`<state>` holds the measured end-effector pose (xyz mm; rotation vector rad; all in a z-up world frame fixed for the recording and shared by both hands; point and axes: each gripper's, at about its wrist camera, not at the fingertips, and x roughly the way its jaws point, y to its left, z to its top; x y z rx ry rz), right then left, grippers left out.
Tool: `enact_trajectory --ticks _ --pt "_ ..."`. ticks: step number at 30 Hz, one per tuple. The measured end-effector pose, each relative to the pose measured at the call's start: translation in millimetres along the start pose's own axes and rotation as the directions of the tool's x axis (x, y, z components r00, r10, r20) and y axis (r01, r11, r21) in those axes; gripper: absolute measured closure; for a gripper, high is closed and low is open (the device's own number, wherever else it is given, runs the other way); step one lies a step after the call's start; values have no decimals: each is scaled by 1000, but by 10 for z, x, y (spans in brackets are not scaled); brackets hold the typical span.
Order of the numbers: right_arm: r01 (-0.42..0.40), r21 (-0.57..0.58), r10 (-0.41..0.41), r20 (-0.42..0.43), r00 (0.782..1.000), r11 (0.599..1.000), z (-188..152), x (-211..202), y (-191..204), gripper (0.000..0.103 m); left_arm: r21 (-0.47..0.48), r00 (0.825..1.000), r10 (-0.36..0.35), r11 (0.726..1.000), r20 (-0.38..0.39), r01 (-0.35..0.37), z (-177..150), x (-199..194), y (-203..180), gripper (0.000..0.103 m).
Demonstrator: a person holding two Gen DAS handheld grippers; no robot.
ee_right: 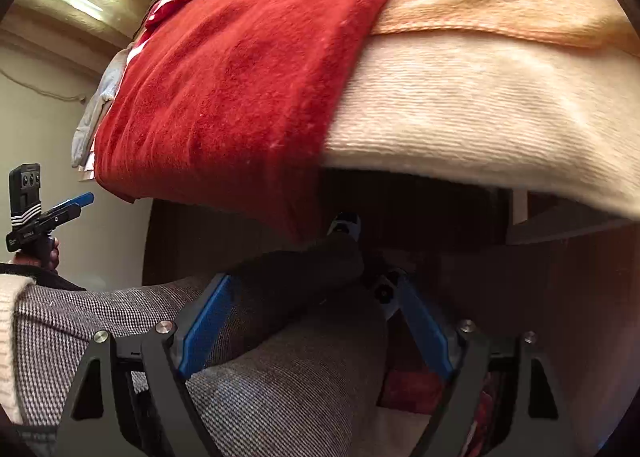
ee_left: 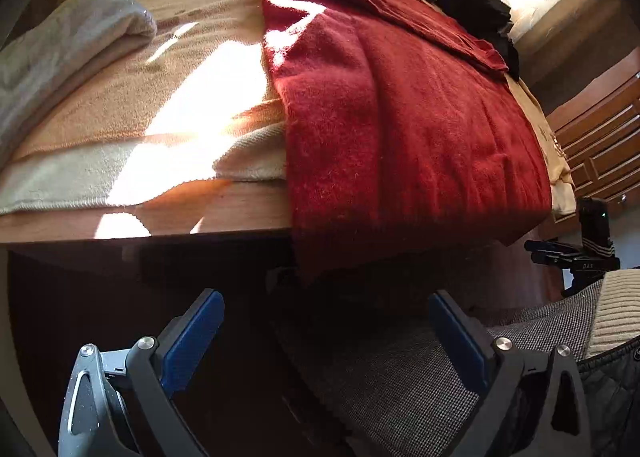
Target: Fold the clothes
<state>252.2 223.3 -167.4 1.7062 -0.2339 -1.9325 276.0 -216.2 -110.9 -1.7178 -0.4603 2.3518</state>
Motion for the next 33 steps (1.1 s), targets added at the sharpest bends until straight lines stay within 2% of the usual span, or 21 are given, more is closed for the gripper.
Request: enact_trajectory --ticks 2,5,8,10,12,18,22,24,28,33 --pt "-23 -22 23 0 1000 999 65 86 37 22 -61 1000 22 998 10 -21 -50 43 83 0" --pt "-48 -10 48 15 999 999 142 164 22 29 -151 1000 5 989 27 -1 -153 80 190 0" --pt "-70 11 70 24 997 997 195 231 -14 40 -207 1000 3 978 30 4 -234 102 254 0" --pt "-82 -5 82 12 997 997 197 255 23 63 -220 1000 12 975 17 -8 -257 114 274 0" --pt "-96 -36 96 -6 995 995 179 254 90 94 -221 1000 18 975 13 -15 -263 104 279 0" --pt "-134 -155 127 -51 991 979 0 -42 343 96 -231 1000 14 973 21 -8 -240 62 296 0" --pt "-134 -170 127 -49 991 976 -70 -346 352 96 -225 999 -34 974 33 41 -246 65 286 0" --pt "-139 -169 134 -43 990 976 -79 -482 341 96 -227 995 -77 970 61 89 -259 39 295 0" --pt "-140 -185 134 -44 990 973 -133 -617 390 96 -204 980 -145 964 136 171 -254 -26 290 0" --pt "-140 -200 129 -68 989 970 -118 -547 486 96 -94 945 -232 961 230 259 -226 -12 173 0"
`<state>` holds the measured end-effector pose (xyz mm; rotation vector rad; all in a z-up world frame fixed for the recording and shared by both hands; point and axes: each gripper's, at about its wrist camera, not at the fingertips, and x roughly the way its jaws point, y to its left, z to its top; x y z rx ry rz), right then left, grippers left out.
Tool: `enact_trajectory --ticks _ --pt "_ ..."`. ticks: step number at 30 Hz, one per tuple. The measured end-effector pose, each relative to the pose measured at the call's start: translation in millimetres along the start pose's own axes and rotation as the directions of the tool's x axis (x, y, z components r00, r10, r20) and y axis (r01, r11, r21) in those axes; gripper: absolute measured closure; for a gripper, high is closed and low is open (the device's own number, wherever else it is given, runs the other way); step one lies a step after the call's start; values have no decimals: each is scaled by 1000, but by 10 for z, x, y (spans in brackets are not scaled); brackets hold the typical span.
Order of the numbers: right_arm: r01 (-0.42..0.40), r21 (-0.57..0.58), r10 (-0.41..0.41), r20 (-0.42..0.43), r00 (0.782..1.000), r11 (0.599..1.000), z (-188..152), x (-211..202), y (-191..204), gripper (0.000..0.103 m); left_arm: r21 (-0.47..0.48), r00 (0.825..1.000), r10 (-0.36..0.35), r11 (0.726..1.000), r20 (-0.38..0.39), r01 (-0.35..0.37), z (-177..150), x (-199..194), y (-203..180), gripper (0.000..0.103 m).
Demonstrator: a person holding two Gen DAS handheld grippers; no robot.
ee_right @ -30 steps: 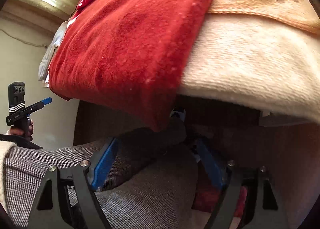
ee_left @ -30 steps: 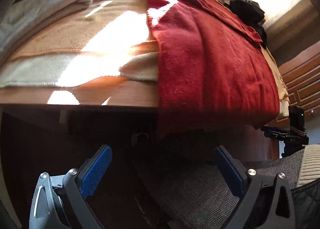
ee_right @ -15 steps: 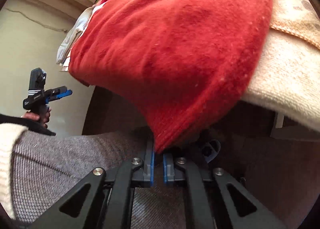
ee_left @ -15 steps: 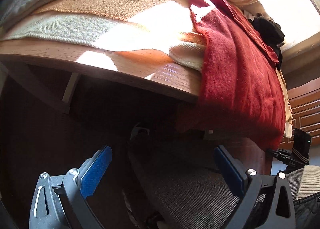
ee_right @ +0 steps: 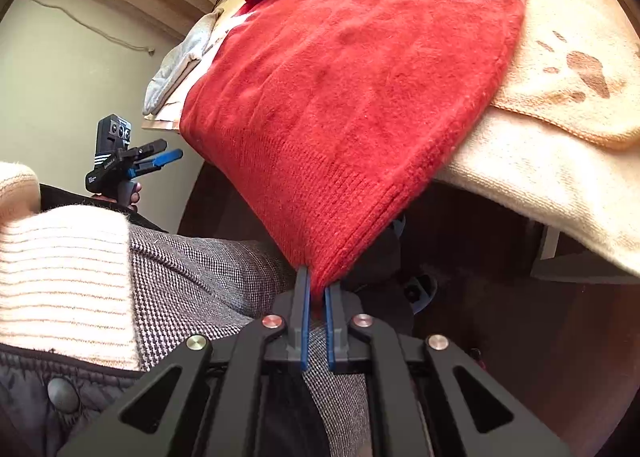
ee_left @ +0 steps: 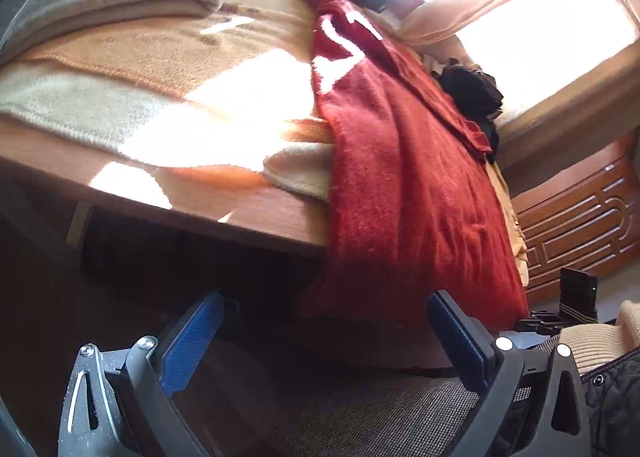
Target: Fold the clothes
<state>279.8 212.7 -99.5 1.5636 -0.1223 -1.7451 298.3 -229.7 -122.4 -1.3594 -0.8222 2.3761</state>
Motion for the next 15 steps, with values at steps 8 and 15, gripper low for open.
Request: enact_trajectory --ticks 8,15 --pt "26 -24 -27 -30 999 999 37 43 -29 96 -118 993 -105 988 -61 97 -27 391 189 0" --pt "46 -19 -47 -26 999 999 11 32 -52 96 -135 976 -174 978 -129 156 -74 455 2 93"
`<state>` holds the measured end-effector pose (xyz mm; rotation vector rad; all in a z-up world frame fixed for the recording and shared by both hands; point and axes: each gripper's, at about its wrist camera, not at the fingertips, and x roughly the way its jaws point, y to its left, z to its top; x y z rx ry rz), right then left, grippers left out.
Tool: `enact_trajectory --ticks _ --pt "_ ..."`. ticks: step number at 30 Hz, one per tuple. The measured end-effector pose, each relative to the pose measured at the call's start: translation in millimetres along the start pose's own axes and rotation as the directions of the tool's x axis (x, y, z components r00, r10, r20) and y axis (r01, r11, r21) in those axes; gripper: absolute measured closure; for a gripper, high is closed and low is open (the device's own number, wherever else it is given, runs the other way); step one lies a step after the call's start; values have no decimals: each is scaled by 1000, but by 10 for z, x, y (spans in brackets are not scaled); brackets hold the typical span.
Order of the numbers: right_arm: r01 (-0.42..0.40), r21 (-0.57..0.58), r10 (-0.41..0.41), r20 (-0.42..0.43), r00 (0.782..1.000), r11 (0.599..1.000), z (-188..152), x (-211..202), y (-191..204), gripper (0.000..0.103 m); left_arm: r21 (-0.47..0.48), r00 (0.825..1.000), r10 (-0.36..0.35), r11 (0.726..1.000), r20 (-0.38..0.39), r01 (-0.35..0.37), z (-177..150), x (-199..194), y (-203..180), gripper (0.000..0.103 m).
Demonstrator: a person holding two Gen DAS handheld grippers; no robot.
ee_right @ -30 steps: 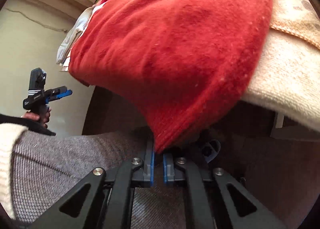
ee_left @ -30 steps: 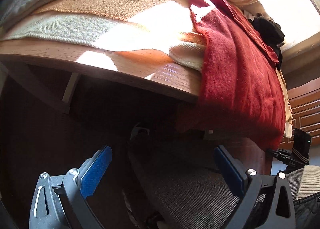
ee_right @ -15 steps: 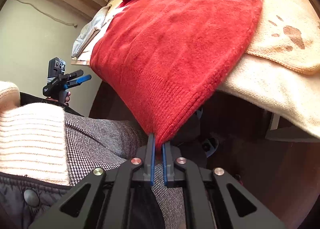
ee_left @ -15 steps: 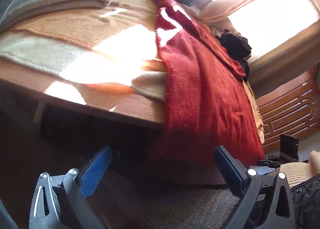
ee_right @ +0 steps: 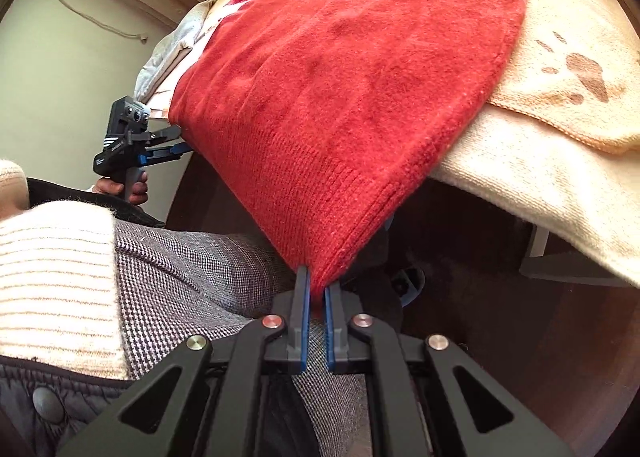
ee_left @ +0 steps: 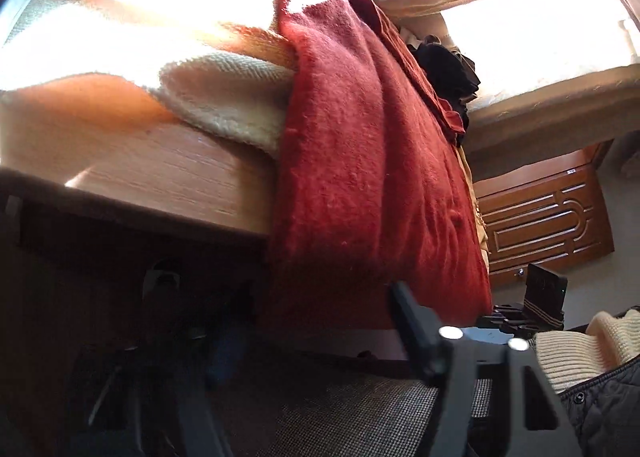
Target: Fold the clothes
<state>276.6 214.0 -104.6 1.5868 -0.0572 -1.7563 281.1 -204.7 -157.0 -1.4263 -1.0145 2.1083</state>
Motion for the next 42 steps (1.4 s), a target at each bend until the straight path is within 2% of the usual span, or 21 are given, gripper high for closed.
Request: enact_trajectory --ticks 6,10,16,21,24,26,31,33,37,38,40,41,42 --pt "6 5 -6 18 1000 1000 -10 6 -7 96 25 999 1 1000 54 -2 -179 -227 -221 93" --pt "11 2 -11 36 999 1000 -24 -77 -5 96 56 994 2 998 105 -8 -52 -561 -242 93" --pt "18 -33 -14 111 994 999 95 -313 132 96 143 982 -42 990 184 16 212 -901 -568 93" --pt "57 -66 -41 219 975 996 297 -594 240 96 184 971 -74 982 228 31 512 -897 -859 93" --pt "89 -60 -69 277 958 994 455 -686 269 96 189 969 -71 982 238 26 719 -866 -907 93" --pt "111 -42 -93 309 946 993 557 -742 225 96 175 968 -64 984 243 21 897 -815 -915 93" --pt "170 28 -169 368 914 985 953 -811 7 96 67 964 -29 998 265 12 1404 -636 -762 93" --pt "175 85 -194 385 902 981 1129 -815 -149 96 55 972 -7 998 237 -6 1599 -512 -719 93" --pt "231 206 -294 368 882 951 1479 -680 -460 96 65 988 82 994 129 -91 1987 -164 -687 90" --pt "244 228 -315 361 878 942 1557 -613 -532 96 67 988 109 991 106 -117 2073 -81 -667 87" --pt "229 281 -320 342 883 932 1699 -483 -695 95 52 983 162 985 85 -166 2235 22 -608 72" --pt "221 305 -323 341 883 927 1750 -456 -748 93 44 979 188 981 74 -191 2316 71 -578 51" --pt "212 327 -326 345 880 921 1792 -448 -786 91 20 981 179 983 80 -181 2389 67 -539 35"
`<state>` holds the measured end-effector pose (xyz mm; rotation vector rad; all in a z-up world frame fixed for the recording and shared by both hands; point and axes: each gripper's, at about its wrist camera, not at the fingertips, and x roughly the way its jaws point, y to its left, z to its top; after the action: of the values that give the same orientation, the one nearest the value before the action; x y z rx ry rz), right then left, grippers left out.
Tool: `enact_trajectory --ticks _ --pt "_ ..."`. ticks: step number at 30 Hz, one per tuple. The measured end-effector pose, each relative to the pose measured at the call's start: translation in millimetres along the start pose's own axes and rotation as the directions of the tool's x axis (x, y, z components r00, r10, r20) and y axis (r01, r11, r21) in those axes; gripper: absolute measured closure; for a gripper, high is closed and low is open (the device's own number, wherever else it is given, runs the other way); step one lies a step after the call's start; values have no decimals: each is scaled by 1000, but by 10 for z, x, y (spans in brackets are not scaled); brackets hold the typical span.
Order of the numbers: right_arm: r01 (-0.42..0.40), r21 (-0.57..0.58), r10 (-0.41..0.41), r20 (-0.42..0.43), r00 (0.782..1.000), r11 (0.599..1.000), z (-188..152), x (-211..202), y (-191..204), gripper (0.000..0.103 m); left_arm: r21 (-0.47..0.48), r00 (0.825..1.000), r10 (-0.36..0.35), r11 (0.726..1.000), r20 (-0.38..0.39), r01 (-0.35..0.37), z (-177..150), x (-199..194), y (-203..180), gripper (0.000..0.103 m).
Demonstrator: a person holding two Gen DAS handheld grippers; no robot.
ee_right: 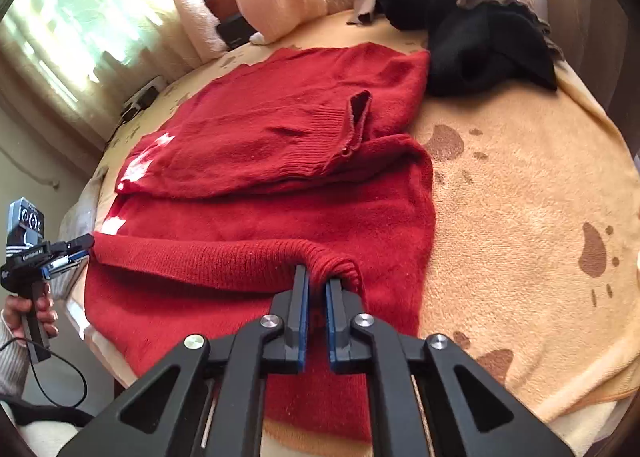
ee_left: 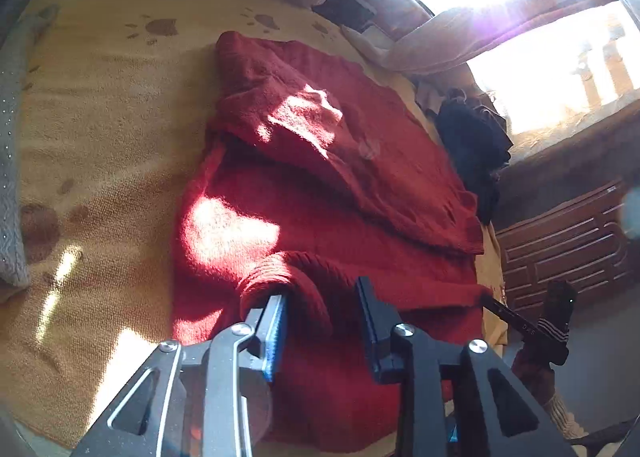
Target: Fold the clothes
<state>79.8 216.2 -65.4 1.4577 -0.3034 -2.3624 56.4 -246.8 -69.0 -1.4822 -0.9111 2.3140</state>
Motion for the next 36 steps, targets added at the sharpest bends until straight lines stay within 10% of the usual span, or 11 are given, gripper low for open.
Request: enact_trajectory --ticks 7,13,18,22,24,28,31,36 --pt "81 65 -85 48 995 995 240 -13 -73 63 -77 996 -27 996 84 34 444 -178 169 21" --pt "191 -8 -190 77 979 982 290 -159 -3 49 176 1000 22 984 20 -26 433 -246 39 21" --pt "229 -155 -223 54 973 961 203 -200 198 35 567 990 136 819 -47 -86 110 -39 -439 21" --pt "211 -185 -211 23 977 960 155 -131 298 32 735 983 173 674 -69 -67 -75 197 -722 21" --pt "207 -175 -208 13 978 963 145 -101 295 32 761 981 167 648 -94 -37 -77 293 -769 21" --pt "203 -136 -205 6 979 970 123 -114 232 32 759 972 174 651 -158 7 24 456 -747 36" --pt "209 -121 -209 10 978 970 109 -173 179 32 707 955 213 707 -207 -5 160 561 -592 84" --pt "216 -200 -214 31 976 956 67 -280 264 33 547 976 117 837 -182 2 371 413 -349 91"
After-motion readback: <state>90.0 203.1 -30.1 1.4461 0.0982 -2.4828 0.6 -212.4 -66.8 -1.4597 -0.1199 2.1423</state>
